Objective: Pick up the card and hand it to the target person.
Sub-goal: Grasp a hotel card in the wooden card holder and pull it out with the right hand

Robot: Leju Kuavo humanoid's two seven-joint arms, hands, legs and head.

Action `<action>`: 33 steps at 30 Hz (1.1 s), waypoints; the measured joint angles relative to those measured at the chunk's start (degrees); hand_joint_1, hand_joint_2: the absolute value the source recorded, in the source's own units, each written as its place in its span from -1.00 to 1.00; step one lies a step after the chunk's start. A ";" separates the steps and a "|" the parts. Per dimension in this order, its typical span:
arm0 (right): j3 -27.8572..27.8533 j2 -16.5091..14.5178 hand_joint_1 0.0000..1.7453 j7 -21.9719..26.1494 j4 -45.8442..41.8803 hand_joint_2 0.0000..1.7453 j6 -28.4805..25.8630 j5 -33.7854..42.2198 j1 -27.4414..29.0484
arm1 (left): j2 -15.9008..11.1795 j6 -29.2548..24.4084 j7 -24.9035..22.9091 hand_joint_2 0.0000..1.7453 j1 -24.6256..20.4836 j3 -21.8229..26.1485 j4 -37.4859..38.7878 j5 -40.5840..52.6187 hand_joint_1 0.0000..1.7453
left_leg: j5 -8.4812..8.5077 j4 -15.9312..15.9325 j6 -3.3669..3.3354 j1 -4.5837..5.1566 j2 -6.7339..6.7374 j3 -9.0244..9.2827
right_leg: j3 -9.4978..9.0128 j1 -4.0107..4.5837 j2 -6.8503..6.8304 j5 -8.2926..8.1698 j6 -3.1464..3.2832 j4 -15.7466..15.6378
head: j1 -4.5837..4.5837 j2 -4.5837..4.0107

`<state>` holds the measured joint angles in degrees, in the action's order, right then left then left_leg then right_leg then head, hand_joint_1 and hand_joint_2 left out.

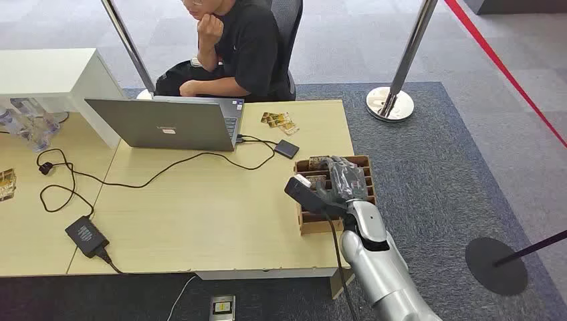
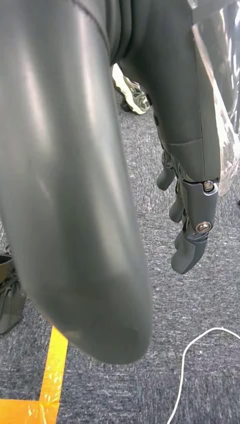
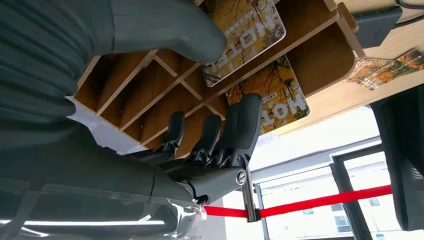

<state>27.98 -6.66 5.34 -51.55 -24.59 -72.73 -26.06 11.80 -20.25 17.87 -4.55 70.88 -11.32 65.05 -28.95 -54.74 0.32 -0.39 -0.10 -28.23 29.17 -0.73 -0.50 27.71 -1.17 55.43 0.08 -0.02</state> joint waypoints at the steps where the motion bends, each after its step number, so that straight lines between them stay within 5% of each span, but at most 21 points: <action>1: 0.00 -0.02 -0.06 -0.08 0.12 1.00 0.00 -0.05 -0.02 | 0.00 -0.03 -0.01 -1.00 0.01 0.00 0.00 0.00 -1.00 | 0.00 0.00 0.00 0.00 0.00 0.00 | 0.00 0.00 0.00 0.00 0.00 0.00 | 0.00 0.00; 33: 0.30 -0.62 0.02 -1.12 4.54 1.00 -1.48 -2.04 -1.64 | -0.03 -0.27 -0.04 -1.00 0.29 0.00 0.02 -0.12 -1.00 | 0.09 0.00 0.00 0.00 0.00 0.03 | -0.03 0.00 0.00 -0.08 0.00 -0.01 | 0.01 0.01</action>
<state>28.27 -7.28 4.22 -47.01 -26.06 -74.77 -27.70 11.78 -20.52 17.82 -4.25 70.88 -11.30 64.93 -28.86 -54.74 0.32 -0.39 -0.10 -28.20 29.13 -0.73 -0.50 27.63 -1.17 55.43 0.09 -0.02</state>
